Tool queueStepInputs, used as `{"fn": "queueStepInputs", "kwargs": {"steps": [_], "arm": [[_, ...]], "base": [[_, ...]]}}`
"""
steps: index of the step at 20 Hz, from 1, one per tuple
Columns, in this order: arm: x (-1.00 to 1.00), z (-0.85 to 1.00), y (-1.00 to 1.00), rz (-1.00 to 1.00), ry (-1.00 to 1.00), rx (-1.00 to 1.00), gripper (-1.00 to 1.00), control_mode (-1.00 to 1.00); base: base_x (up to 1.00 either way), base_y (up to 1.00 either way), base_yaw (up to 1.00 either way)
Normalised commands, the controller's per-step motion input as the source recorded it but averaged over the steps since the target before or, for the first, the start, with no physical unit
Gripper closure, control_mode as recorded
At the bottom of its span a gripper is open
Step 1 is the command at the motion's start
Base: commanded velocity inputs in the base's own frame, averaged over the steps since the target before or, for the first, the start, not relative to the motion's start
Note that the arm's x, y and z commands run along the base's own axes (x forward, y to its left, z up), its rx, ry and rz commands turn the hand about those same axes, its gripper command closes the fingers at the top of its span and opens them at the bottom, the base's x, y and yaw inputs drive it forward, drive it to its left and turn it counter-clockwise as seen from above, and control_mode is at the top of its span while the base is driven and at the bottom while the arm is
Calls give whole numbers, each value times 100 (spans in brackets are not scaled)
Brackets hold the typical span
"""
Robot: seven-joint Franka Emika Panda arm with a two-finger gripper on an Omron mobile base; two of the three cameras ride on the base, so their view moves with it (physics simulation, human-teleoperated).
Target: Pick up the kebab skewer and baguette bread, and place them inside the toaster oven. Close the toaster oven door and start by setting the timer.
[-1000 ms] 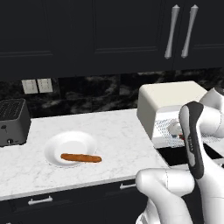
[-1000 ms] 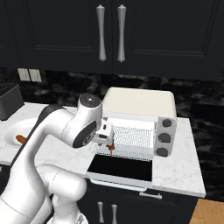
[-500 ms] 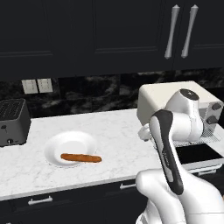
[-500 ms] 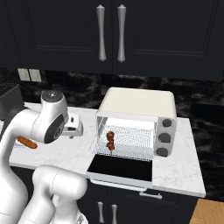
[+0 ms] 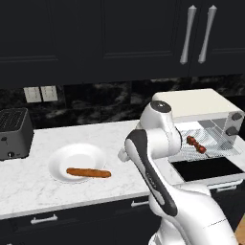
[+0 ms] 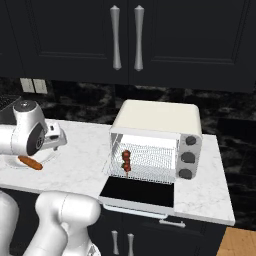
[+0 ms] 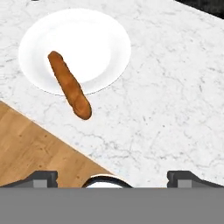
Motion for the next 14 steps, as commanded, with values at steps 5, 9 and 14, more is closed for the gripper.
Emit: {"fn": "queueStepInputs", "kwargs": {"steps": [5,9,14], "arm": [[55,0,88,19,0,-9,-100,-100],[55,-2,59,20,1,-7,-100,-100],[38,-11,42,10,6,-3,-100,-100]], "base": [[0,0,0],[0,0,0],[0,0,0]]}}
